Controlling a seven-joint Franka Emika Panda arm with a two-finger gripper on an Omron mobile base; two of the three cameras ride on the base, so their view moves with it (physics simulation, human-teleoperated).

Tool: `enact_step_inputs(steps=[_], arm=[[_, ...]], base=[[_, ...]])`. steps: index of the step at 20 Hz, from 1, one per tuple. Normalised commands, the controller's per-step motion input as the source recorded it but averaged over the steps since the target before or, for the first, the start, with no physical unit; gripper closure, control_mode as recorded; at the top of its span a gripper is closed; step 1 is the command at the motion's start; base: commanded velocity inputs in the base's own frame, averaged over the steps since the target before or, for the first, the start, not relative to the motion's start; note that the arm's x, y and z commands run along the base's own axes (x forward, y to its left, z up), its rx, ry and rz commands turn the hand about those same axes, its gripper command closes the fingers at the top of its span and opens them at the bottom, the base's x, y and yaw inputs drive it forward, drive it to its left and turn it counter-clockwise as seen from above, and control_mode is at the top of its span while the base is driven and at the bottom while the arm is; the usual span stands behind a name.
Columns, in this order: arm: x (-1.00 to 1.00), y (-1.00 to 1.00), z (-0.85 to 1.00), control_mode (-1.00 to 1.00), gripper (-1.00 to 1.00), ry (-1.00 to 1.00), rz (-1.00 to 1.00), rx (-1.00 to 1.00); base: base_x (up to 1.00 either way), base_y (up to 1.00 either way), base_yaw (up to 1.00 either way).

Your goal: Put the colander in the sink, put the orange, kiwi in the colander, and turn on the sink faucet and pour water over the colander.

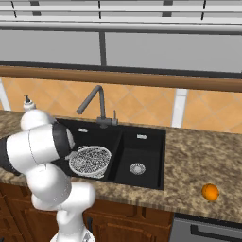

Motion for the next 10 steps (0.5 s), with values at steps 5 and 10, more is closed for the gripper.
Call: enact_step_inputs(steps=[5,10], arm=[[-0.21,0.73,1.00,-1.00,-1.00,0.00,0.17,-0.11],[-0.03,0.71,1.00,-1.00,-1.00,0.14,0.11,-0.18]], base=[[0.00,0.00,0.00],[0.00,0.00,0.00]])
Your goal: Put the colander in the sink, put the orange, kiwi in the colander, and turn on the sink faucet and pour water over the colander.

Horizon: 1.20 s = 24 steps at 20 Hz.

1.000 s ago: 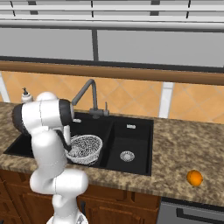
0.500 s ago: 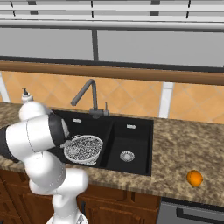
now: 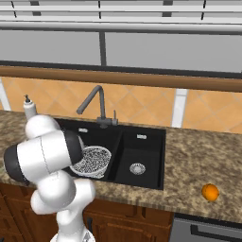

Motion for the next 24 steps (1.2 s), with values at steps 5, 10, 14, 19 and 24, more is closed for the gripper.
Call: enact_step_inputs(steps=[5,10,14,19,24], arm=[[-0.18,0.76,1.00,-1.00,-1.00,0.24,0.14,-0.28],[-0.24,0.68,1.00,-1.00,-1.00,0.02,0.06,-0.13],[-0.19,0.71,1.00,-1.00,-1.00,-0.09,0.00,0.00],[-0.33,0.39,1.00,-1.00,-1.00,-0.05,-0.08,-0.01],[-0.32,0.29,1.00,-1.00,-1.00,0.04,-0.05,0.00]], base=[[0.00,0.00,0.00],[0.00,0.00,0.00],[0.00,0.00,0.00],[0.00,0.00,0.00],[0.00,0.00,0.00]])
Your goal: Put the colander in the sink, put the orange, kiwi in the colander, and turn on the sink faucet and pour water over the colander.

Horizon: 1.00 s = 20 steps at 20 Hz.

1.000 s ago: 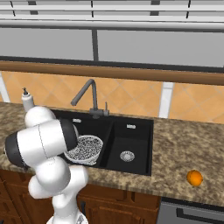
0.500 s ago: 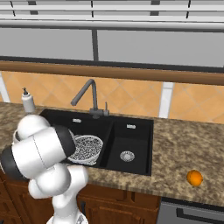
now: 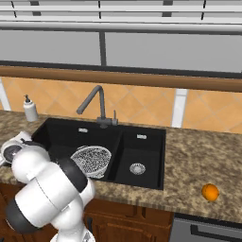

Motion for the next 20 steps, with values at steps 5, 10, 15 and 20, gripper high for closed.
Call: enact_step_inputs(steps=[5,10,15,20], arm=[[-0.23,0.31,1.00,-1.00,-1.00,0.15,0.00,0.00],[-0.35,0.10,1.00,-1.00,-1.00,0.28,-0.07,0.00],[-0.39,0.00,1.00,-1.00,-1.00,0.21,-0.23,0.00],[-0.43,0.00,0.51,-1.00,-1.00,0.20,-0.37,0.00]], base=[[0.00,0.00,0.00],[0.00,0.00,0.00],[0.00,0.00,0.00],[0.00,0.00,0.00]])
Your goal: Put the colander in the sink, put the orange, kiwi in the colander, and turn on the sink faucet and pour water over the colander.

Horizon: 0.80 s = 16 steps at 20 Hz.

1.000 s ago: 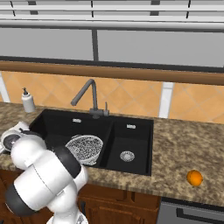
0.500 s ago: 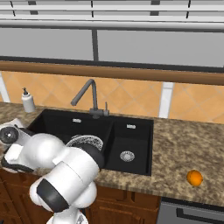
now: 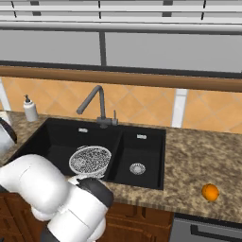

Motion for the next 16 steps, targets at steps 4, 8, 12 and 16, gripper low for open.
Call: enact_step_inputs(steps=[4,8,12,16], arm=[[-0.53,0.00,-0.26,-1.00,-1.00,0.03,-0.46,0.03],[-0.18,0.00,-0.20,-1.00,-1.00,0.04,-0.49,0.07],[0.01,0.00,0.00,-1.00,-1.00,0.19,-0.46,0.09],[0.23,0.05,0.00,-1.00,-1.00,0.30,-0.13,0.11]], base=[[0.00,0.00,0.00],[0.00,0.00,0.00],[0.00,0.00,0.00],[0.00,0.00,0.00]])
